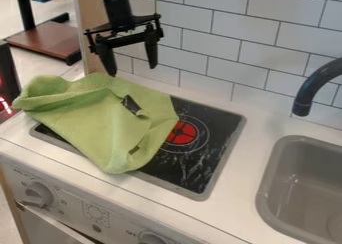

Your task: Fold the cloth from bottom to top

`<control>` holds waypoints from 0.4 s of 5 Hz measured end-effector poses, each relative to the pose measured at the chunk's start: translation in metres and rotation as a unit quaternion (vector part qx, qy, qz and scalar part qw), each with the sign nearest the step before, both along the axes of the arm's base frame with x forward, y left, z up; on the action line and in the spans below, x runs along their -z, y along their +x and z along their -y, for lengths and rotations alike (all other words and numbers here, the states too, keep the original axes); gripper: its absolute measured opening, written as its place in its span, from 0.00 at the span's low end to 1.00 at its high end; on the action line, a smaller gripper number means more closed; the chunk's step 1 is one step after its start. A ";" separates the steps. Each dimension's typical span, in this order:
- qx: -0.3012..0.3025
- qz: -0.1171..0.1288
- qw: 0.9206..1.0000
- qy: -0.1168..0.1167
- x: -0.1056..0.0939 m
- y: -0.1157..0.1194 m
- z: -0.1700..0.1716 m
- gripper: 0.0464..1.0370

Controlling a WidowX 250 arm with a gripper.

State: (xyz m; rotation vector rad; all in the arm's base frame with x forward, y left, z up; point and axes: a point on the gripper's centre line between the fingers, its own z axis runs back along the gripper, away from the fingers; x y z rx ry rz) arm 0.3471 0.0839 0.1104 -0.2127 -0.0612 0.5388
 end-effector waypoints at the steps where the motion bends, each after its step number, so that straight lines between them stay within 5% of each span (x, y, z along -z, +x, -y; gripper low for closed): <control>1: 0.010 0.014 1.000 0.003 -0.011 -0.007 -0.003 0.96; 2: 0.012 0.015 1.000 0.004 -0.011 -0.007 -0.003 0.96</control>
